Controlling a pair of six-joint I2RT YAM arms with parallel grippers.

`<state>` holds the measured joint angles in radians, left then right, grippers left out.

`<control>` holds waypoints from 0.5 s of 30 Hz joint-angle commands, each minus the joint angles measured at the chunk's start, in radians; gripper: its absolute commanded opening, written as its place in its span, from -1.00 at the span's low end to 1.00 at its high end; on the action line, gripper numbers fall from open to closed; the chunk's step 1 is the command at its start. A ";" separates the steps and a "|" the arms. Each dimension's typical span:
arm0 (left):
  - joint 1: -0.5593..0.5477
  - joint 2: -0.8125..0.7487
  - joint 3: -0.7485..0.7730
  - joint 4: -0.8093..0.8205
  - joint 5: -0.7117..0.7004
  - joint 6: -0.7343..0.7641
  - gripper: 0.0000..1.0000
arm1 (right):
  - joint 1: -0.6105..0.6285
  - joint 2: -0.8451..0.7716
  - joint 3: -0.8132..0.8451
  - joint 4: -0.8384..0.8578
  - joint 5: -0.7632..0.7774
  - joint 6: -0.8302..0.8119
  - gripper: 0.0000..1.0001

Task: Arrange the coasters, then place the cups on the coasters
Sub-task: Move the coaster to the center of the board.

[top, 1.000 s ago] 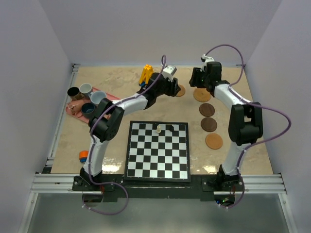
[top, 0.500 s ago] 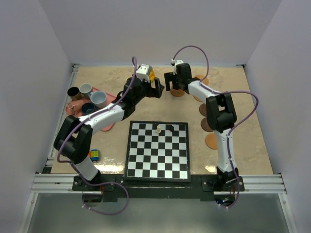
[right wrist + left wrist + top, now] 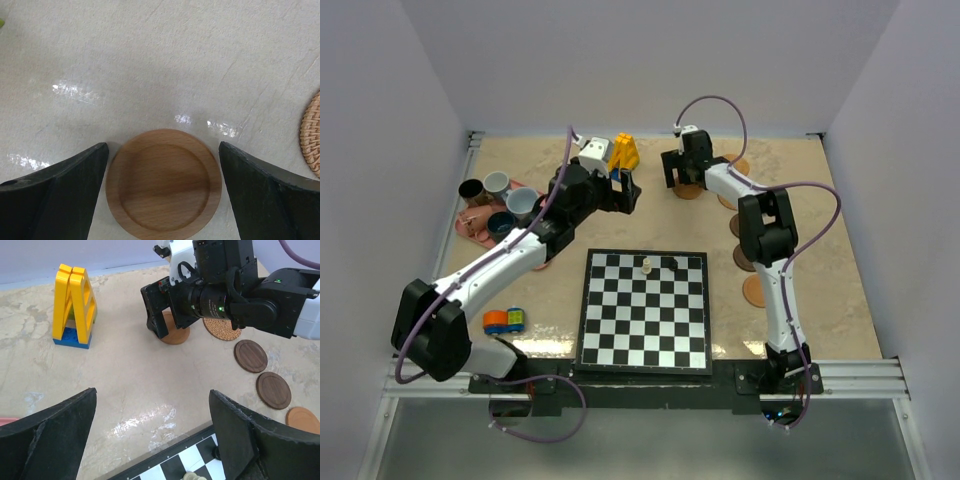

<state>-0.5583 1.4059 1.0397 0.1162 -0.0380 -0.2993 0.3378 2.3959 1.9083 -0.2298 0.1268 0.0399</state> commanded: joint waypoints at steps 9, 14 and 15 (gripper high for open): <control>0.011 -0.114 0.048 -0.171 0.018 0.112 0.97 | 0.000 -0.018 -0.047 -0.121 0.000 -0.002 0.87; 0.014 -0.150 0.048 -0.185 -0.010 0.153 0.97 | 0.000 -0.087 -0.159 -0.109 -0.007 0.037 0.81; 0.014 -0.156 0.045 -0.184 -0.013 0.161 0.97 | 0.000 -0.112 -0.187 -0.099 -0.007 0.044 0.81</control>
<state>-0.5564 1.3041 1.0435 -0.0650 -0.0338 -0.1944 0.3382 2.3459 1.8229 -0.2306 0.1123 0.0620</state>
